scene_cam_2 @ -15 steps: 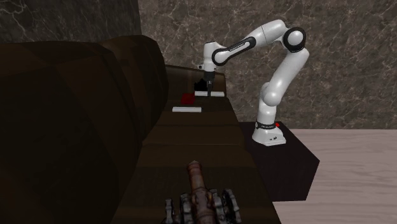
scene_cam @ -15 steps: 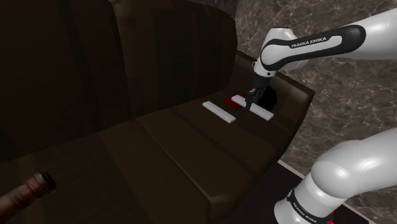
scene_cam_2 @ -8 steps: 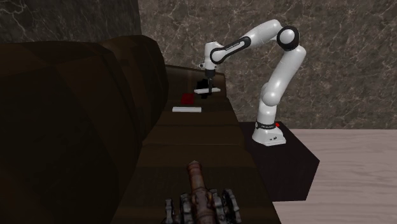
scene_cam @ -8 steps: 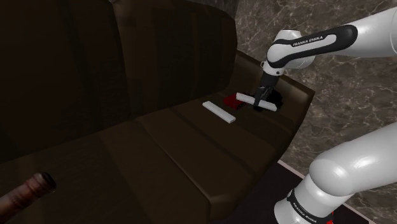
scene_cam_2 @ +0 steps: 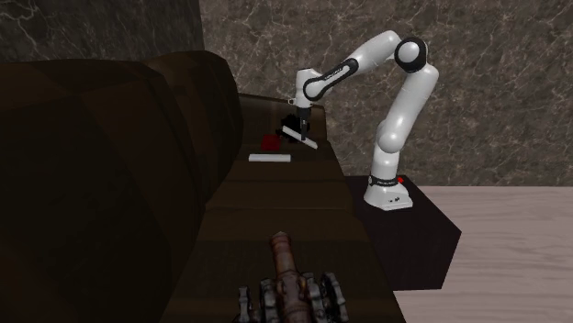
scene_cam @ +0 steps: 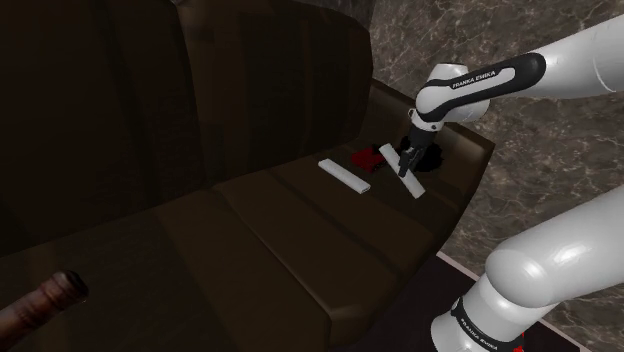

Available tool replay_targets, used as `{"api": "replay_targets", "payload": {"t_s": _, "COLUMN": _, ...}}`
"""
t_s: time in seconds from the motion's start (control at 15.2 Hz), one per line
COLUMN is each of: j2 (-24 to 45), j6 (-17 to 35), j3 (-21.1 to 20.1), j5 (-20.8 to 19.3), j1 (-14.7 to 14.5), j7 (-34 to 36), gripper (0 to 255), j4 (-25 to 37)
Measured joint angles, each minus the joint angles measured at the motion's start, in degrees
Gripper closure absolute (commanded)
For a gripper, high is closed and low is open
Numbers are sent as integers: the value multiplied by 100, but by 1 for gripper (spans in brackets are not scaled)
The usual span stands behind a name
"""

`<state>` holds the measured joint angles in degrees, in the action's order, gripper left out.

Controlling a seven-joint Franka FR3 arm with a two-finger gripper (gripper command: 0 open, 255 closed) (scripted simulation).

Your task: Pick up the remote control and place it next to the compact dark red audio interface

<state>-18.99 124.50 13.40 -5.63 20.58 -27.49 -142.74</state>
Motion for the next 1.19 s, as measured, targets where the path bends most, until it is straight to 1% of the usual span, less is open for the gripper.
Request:
{"api": "replay_targets", "payload": {"t_s": 0.66, "j2": 467, "j6": 896, "j3": 61, "j5": 49, "j1": -21, "j7": -36, "gripper": 255, "j4": -413}}
{"api": "replay_targets", "payload": {"t_s": 1.06, "j2": 481, "j6": 943, "j3": 66, "j5": 54, "j1": -18, "j7": -47, "gripper": 255, "j4": -434}}
{"api": "replay_targets", "payload": {"t_s": 1.12, "j2": 483, "j6": 942, "j3": 66, "j5": 55, "j1": -18, "j7": -48, "gripper": 0, "j4": -432}}
{"api": "replay_targets", "payload": {"t_s": 1.19, "j2": 493, "j6": 942, "j3": 70, "j5": 54, "j1": -15, "j7": -50, "gripper": 0, "j4": -434}}
